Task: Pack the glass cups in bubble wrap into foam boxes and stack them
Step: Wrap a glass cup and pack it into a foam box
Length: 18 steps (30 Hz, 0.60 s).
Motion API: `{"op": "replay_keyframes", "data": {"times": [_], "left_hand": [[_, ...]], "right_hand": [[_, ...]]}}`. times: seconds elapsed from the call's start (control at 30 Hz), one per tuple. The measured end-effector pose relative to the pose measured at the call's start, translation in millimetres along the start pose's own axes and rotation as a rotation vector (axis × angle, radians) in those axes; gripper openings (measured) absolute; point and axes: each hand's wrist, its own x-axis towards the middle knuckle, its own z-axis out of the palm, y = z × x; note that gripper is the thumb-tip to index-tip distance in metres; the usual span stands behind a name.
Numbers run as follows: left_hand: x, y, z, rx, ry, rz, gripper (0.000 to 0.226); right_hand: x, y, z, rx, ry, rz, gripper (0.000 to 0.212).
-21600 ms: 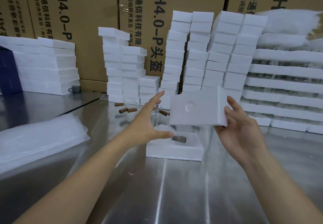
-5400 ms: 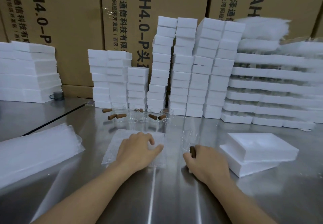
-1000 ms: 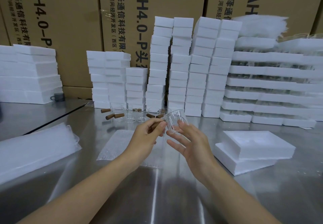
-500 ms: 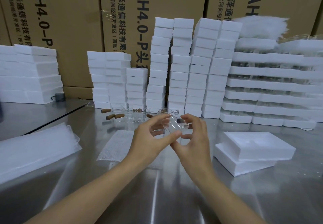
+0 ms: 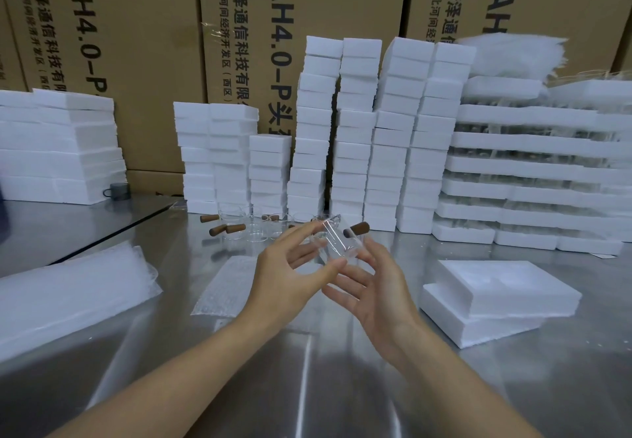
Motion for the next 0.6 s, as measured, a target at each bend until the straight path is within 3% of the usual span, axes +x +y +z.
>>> {"op": "replay_keyframes", "data": {"times": [0.2, 0.37, 0.53, 0.6], "left_hand": [[-4.5, 0.1, 4.0, 0.213, -0.005, 0.086, 0.071], [-4.1, -6.7, 1.1, 0.334, -0.003, 0.05, 0.069], [0.7, -13.4, -5.0, 0.406, -0.005, 0.082, 0.062], [2.0, -17.1, -8.9, 0.502, -0.02, 0.138, 0.063]], "right_hand": [[4.5, 11.2, -1.3, -0.26, 0.128, -0.242, 0.058], [3.6, 15.7, -3.7, -0.614, 0.195, -0.438, 0.051], [1.2, 11.7, -5.9, -0.76, 0.178, -0.497, 0.034], [-1.7, 9.5, -4.0, -0.797, 0.137, -0.491, 0.036]]}}
